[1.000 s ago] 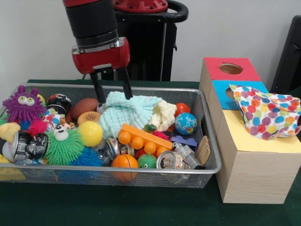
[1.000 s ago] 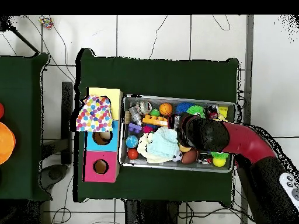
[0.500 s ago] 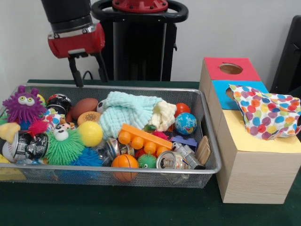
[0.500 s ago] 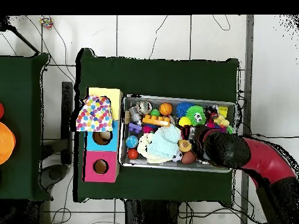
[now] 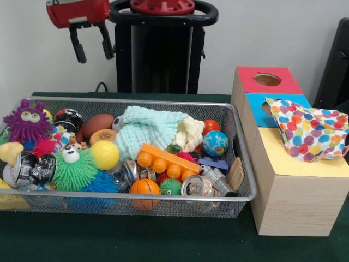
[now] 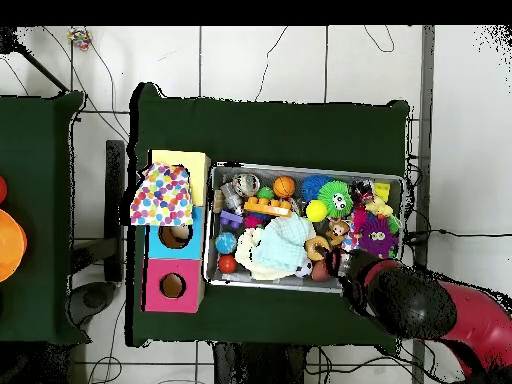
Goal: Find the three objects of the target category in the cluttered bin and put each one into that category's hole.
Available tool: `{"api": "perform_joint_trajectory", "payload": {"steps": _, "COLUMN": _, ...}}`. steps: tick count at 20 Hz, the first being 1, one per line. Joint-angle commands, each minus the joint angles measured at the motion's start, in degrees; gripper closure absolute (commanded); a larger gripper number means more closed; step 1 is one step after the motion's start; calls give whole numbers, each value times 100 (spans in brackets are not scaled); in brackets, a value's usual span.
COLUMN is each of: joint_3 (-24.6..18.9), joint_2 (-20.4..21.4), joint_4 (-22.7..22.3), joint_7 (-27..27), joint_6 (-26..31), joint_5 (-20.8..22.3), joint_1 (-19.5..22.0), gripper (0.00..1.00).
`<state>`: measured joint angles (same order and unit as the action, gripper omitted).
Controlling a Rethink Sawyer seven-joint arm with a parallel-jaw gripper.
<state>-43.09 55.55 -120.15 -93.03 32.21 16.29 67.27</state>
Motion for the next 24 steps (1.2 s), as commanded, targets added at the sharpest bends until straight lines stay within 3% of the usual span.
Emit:
{"api": "perform_joint_trajectory", "payload": {"steps": 1, "joint_3": -599, "joint_2": 191, "joint_4": -591, "joint_7": 403, "joint_6": 90, "joint_5": -110, "joint_1": 205, "gripper": 0}}
{"api": "perform_joint_trajectory", "payload": {"steps": 6, "joint_3": -551, "joint_2": -243, "joint_4": -443, "joint_7": 652, "joint_6": 409, "joint_5": 55, "joint_1": 420, "gripper": 0}}
{"api": "perform_joint_trajectory", "payload": {"steps": 13, "joint_3": -310, "joint_2": -938, "joint_4": 503, "joint_7": 1005, "joint_6": 1004, "joint_5": 331, "joint_1": 283, "gripper": 0}}
{"api": "perform_joint_trajectory", "payload": {"steps": 24, "joint_3": -333, "joint_2": -1708, "joint_4": 1439, "joint_7": 1520, "joint_6": 1675, "joint_5": 554, "joint_1": 525, "gripper": 0}}
